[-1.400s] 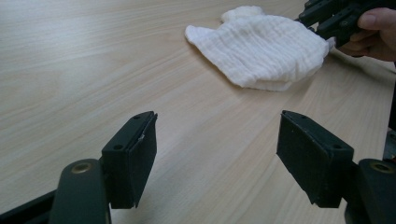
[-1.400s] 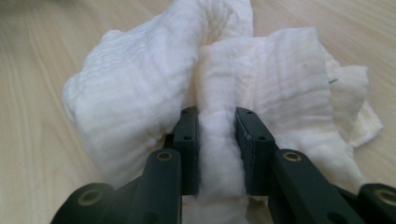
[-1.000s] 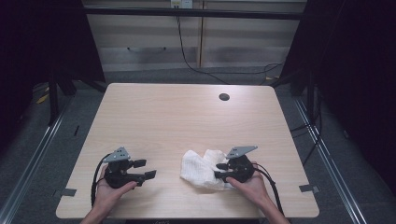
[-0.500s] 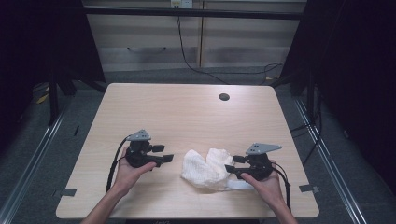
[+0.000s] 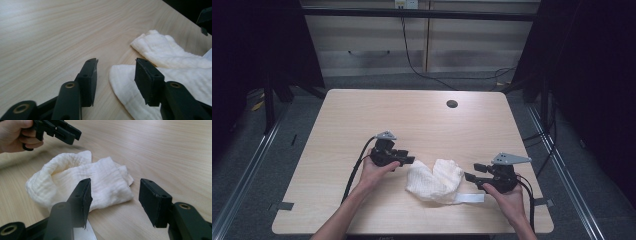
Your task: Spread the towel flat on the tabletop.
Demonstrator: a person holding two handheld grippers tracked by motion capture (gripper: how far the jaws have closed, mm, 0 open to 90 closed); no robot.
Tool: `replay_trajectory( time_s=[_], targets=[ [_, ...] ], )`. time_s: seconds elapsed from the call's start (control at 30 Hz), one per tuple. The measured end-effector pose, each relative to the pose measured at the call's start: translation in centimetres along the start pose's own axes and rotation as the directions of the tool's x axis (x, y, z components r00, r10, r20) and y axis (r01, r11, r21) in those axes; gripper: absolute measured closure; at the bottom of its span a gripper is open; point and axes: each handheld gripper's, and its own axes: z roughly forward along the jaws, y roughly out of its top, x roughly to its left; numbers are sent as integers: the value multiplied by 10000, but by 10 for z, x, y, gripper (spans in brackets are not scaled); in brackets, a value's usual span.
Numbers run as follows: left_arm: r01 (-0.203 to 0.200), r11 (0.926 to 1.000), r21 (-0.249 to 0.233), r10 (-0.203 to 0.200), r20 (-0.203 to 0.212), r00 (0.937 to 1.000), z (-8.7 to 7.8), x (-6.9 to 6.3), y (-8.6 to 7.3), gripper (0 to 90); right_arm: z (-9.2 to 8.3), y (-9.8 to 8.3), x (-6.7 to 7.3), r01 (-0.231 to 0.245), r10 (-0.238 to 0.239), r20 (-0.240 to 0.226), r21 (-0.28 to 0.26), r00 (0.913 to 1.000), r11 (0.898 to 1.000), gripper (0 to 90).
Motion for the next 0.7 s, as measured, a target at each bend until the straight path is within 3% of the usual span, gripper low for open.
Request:
replay_trajectory(
  time_s=[0.2, 0.53, 0.7],
  targets=[
    [-169, 9998, 120, 170, -90, 9998, 10, 0, -1, 572, 1, -2, -4, -86, 86, -46, 64, 10000, 9999, 436],
    [-1072, 9926, 577, 1099, -443, 9930, 23, -11, 0, 546, 4, -3, -1, 82, -80, -123, 147, 9999, 9999, 426],
    [-2168, 9728, 818, 2233, -826, 9712, 24, -22, -3, 587, 7, -5, -2, 61, -58, -83, 306, 9999, 9995, 423]
  ],
)
